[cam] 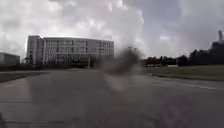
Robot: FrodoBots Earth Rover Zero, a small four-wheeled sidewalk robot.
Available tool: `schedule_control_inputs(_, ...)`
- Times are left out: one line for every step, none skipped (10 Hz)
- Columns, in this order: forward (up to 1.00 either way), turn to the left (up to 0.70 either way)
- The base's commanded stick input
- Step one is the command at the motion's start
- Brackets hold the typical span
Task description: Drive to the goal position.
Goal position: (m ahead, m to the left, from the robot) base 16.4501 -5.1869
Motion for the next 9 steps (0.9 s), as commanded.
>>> schedule_control_inputs(0.7,0.28)
schedule_control_inputs(0.7,0.0)
schedule_control_inputs(0.7,0.0)
schedule_control_inputs(0.7,0.0)
schedule_control_inputs(0.7,0.0)
schedule_control_inputs(0.7,0.0)
schedule_control_inputs(0.7,0.0)
schedule_control_inputs(0.7,0.0)
schedule_control_inputs(0.7,0.0)
